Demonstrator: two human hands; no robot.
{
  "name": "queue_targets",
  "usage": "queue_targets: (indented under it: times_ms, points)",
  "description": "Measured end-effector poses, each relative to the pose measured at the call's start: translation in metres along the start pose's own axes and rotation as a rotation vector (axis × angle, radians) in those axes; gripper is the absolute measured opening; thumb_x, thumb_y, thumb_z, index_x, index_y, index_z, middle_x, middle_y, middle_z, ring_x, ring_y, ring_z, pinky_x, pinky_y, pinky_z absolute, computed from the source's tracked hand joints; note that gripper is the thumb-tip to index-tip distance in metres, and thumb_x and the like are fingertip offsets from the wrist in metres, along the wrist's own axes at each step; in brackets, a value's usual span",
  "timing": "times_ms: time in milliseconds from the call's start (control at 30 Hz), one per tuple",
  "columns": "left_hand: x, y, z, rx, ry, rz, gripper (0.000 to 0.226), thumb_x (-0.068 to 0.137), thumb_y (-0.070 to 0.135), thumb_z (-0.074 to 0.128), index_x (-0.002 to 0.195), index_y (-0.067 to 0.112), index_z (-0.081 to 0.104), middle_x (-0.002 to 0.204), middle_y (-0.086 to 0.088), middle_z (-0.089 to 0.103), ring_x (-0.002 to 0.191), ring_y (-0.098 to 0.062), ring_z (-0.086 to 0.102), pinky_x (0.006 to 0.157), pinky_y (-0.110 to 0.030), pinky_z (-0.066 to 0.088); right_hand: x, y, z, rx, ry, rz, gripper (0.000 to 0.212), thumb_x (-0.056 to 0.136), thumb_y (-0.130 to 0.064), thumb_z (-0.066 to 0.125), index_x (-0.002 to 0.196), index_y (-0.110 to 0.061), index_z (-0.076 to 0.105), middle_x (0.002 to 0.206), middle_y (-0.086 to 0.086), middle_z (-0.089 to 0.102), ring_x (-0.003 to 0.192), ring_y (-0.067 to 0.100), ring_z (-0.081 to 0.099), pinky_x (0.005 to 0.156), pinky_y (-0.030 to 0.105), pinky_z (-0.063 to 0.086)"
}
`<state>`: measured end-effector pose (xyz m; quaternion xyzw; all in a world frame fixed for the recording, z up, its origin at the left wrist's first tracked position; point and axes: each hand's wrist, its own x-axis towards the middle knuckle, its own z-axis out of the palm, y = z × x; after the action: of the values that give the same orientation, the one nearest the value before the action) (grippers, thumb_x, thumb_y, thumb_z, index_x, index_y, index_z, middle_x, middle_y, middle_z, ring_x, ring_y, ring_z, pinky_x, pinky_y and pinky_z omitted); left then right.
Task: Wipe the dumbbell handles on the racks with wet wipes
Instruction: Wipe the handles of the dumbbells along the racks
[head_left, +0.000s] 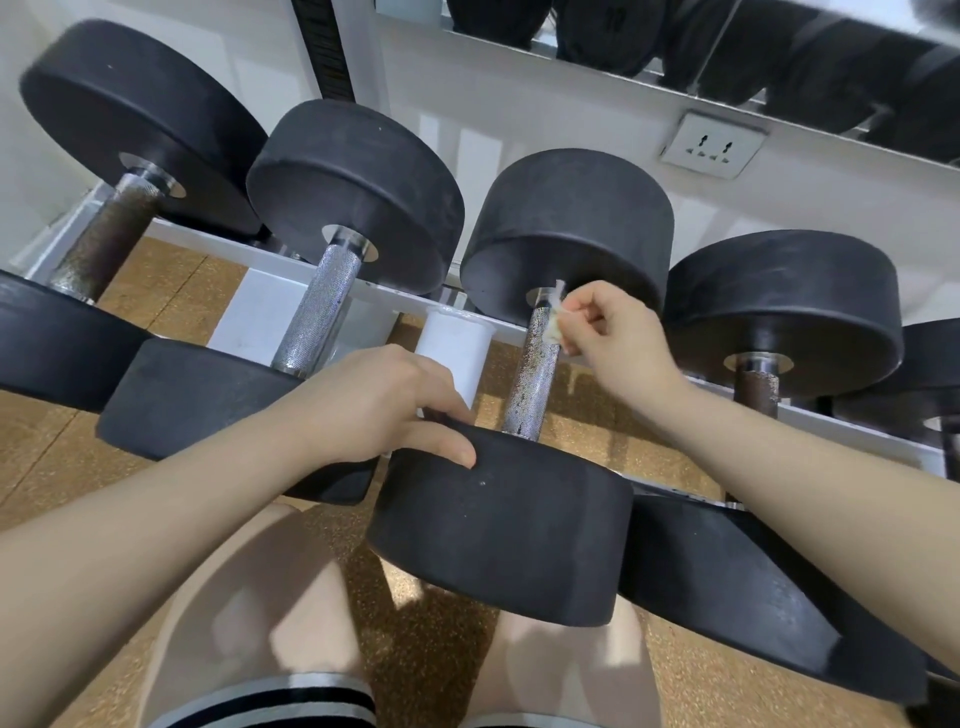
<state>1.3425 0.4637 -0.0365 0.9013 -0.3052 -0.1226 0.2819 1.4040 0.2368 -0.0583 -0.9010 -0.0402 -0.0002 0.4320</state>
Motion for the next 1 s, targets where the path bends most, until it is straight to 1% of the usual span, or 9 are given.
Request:
queue_targets:
  times_ms: [67,133,267,300,467,600,667,900,1000]
  points:
    - [0.0,0.0,0.0,-0.002,0.005,0.002,0.072,0.06,0.079,0.038,0.093,0.026,0.073,0.076,0.016,0.057,0.081,0.008,0.043,0.061,-0.008,0.032,-0.003,-0.001,0.008,-0.129,0.0,-0.062,0.009,0.087,-0.011,0.056,0.083,-0.013,0.063,0.073,-0.002,0.058,0.074,0.023,0.059,0.078,0.037,0.049]
    - [0.001,-0.001,0.0,-0.014,0.012,0.012,0.078,0.059,0.085,0.034,0.093,0.027,0.073,0.073,0.018,0.053,0.08,0.009,0.043,0.061,-0.01,0.033,-0.013,-0.003,0.006,-0.237,-0.092,-0.148,0.011,0.086,-0.01,0.057,0.082,-0.014,0.067,0.076,-0.005,0.059,0.072,0.011,0.052,0.074,0.026,0.042]
    - [0.0,-0.001,0.002,-0.048,0.032,0.027,0.081,0.063,0.088,0.027,0.091,0.027,0.073,0.067,0.022,0.049,0.078,0.008,0.045,0.059,-0.011,0.035,-0.043,-0.008,-0.008,-0.254,-0.638,-0.154,0.02,0.084,-0.008,0.061,0.069,-0.022,0.064,0.066,-0.008,0.061,0.06,-0.002,0.05,0.063,0.016,0.04]
    - [0.0,-0.001,0.002,-0.059,0.034,0.027,0.08,0.064,0.087,0.027,0.09,0.027,0.073,0.067,0.023,0.049,0.077,0.009,0.045,0.059,-0.009,0.034,-0.045,-0.011,-0.013,-0.187,-0.658,-0.089,0.023,0.083,-0.005,0.062,0.067,-0.021,0.062,0.061,-0.008,0.06,0.056,-0.002,0.05,0.059,0.014,0.041]
    - [0.0,-0.001,0.003,-0.099,0.045,0.017,0.07,0.064,0.087,0.033,0.096,0.034,0.066,0.071,0.034,0.054,0.07,0.018,0.048,0.06,-0.02,0.041,-0.006,0.003,-0.017,0.481,-0.107,0.5,0.024,0.08,0.012,0.047,0.062,-0.001,0.056,0.055,0.012,0.055,0.046,0.013,0.044,0.049,0.02,0.041]
    - [0.0,-0.002,0.003,-0.097,0.053,0.012,0.067,0.062,0.087,0.034,0.101,0.039,0.06,0.07,0.033,0.054,0.07,0.016,0.049,0.06,-0.029,0.046,0.015,0.016,0.013,0.55,0.013,0.675,0.025,0.083,0.005,0.05,0.066,-0.011,0.058,0.06,0.007,0.05,0.054,0.016,0.043,0.054,0.022,0.037]
    - [0.0,-0.002,0.004,-0.095,0.059,0.015,0.067,0.063,0.087,0.034,0.102,0.039,0.06,0.068,0.033,0.053,0.069,0.018,0.048,0.059,-0.028,0.045,0.015,0.016,0.017,0.604,-0.029,0.681,0.022,0.086,0.005,0.048,0.074,-0.01,0.059,0.059,0.004,0.052,0.055,0.014,0.044,0.051,0.019,0.038]
    - [0.001,-0.006,0.005,-0.066,0.076,0.062,0.07,0.068,0.083,0.033,0.088,0.029,0.073,0.066,0.032,0.047,0.072,0.011,0.047,0.059,-0.012,0.038,-0.038,0.008,-0.002,0.523,-0.603,0.838,0.026,0.086,0.014,0.047,0.069,-0.005,0.054,0.047,0.005,0.059,0.033,0.01,0.053,0.037,0.017,0.047]
    - [0.001,-0.006,0.006,-0.061,0.086,0.078,0.071,0.069,0.081,0.034,0.088,0.026,0.074,0.066,0.033,0.045,0.073,0.01,0.046,0.063,-0.006,0.037,-0.014,-0.001,-0.007,0.458,-0.57,0.848,0.025,0.091,0.009,0.043,0.073,-0.007,0.052,0.046,0.004,0.06,0.036,0.008,0.057,0.039,0.017,0.05]
